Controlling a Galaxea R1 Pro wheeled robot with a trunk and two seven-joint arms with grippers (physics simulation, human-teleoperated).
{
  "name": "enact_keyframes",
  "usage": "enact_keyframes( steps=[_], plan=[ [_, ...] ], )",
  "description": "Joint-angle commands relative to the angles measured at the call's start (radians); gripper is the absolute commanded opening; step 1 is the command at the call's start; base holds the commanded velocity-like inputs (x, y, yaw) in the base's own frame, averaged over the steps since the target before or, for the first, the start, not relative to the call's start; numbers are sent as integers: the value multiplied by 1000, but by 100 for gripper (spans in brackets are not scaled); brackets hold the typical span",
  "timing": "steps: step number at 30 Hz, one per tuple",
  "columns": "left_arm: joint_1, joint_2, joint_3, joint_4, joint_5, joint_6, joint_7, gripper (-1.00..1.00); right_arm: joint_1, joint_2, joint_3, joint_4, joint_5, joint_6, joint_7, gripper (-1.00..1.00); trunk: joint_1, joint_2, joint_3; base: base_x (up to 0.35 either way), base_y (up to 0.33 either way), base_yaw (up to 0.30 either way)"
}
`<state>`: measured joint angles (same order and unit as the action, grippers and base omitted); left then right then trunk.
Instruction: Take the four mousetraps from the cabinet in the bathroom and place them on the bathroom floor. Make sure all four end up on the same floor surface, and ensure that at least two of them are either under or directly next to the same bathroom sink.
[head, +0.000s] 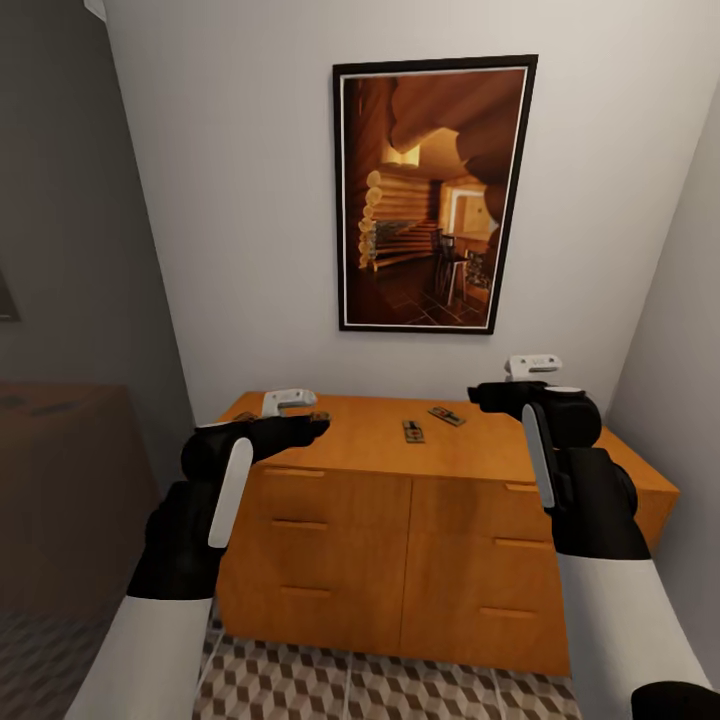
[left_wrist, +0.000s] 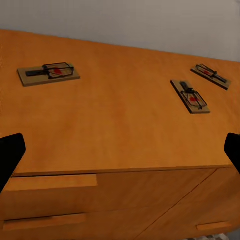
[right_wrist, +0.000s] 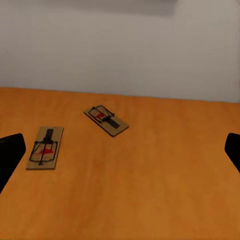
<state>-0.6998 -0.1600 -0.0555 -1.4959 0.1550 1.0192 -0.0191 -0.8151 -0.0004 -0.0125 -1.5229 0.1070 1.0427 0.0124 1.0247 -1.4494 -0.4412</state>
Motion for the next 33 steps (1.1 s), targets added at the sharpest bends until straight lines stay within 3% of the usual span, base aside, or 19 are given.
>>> enact_keyframes(
  steps=[1, 26, 33],
  plan=[
    [-1, 0, 0, -1, 1, 4, -1, 100, -2, 2, 1, 0, 5, 5, 2, 100, 0, -1, -1, 184, 0, 0],
    [-2, 5, 1, 1, 2, 6, -2, 100, -4, 8, 3, 3, -2, 5, 8, 100, 0, -1, -1, 299, 0, 0],
    [-2, 6, 3, 0, 6, 7, -4, 100, -4, 8, 3, 3, -2, 5, 10, 100, 0, -1, -1, 154, 0, 0]
  ],
)
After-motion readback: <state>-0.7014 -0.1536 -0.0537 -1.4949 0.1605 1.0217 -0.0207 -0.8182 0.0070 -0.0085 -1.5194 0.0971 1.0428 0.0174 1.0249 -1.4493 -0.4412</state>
